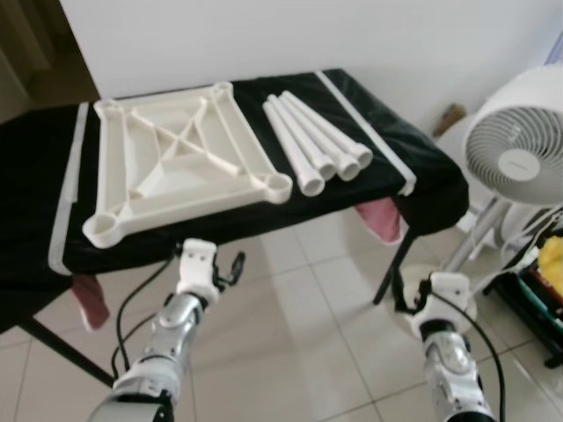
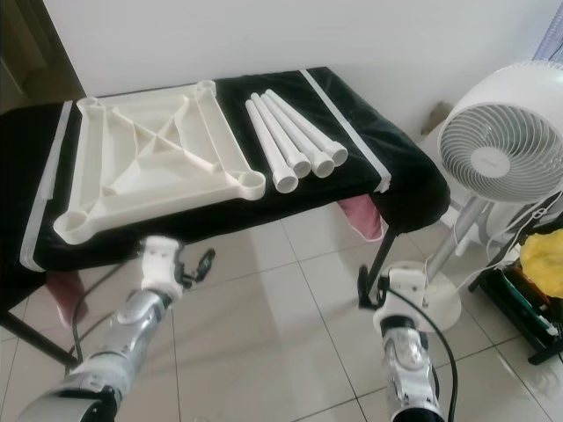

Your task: Building children table

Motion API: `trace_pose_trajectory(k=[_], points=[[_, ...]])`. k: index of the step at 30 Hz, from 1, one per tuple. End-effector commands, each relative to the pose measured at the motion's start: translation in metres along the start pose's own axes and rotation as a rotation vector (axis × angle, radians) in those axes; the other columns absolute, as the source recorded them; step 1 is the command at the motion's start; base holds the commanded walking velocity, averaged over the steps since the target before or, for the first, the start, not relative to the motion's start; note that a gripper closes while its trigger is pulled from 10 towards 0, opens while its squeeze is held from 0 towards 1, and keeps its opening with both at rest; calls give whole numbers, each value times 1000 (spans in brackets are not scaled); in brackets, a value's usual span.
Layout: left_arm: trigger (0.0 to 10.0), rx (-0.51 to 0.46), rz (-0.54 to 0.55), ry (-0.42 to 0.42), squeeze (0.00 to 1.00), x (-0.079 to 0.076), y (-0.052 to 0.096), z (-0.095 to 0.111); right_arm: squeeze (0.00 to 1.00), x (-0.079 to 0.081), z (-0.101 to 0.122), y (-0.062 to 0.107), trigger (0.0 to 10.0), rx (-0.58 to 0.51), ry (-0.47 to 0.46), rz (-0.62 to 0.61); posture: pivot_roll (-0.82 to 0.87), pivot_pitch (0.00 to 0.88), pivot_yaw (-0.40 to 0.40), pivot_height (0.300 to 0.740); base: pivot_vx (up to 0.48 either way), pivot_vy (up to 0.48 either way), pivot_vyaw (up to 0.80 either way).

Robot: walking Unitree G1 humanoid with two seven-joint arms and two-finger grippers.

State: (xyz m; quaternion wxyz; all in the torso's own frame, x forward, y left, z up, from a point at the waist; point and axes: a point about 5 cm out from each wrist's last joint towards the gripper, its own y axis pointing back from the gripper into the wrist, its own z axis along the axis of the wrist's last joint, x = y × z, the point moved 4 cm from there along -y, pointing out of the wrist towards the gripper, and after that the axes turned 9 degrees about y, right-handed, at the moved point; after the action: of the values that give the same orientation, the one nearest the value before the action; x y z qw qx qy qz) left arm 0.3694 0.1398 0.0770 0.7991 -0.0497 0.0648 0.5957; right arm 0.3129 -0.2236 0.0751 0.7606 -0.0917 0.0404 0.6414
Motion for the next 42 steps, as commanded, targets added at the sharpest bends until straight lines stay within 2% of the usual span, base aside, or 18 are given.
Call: trace_pose_trajectory(k=[1,6,11,17,22,25,42], points=[[10000,-33,-35,14,0,-4,-3,9,0,2,5,0,10000,-13,-10,0,-65,0,18,740,0,0,0],[10000,-104,-56,16,0,-8,-5,26,0,4,26,-1,10000,-86,-6,9,-60,0,16,740,0,0,0],[10000,-114,-57,34,0,-8,-1,26,0,3,35,0,10000,-108,-11,-1,-55,0,16,740,0,0,0],[10000,-110,-56,53,0,-6,5,23,0,2,39,4,10000,-113,-6,-6,-53,0,15,740,0,0,0],[10000,-126,-62,42,0,-10,11,30,0,6,46,11,10000,-122,18,5,-44,0,19,740,0,0,0],[10000,-131,-60,-1,0,-13,9,37,0,9,49,12,10000,-126,33,16,-44,0,21,740,0,0,0],[10000,-87,-84,28,0,-18,6,42,0,5,55,8,10000,-112,106,22,-42,0,20,740,0,0,76]])
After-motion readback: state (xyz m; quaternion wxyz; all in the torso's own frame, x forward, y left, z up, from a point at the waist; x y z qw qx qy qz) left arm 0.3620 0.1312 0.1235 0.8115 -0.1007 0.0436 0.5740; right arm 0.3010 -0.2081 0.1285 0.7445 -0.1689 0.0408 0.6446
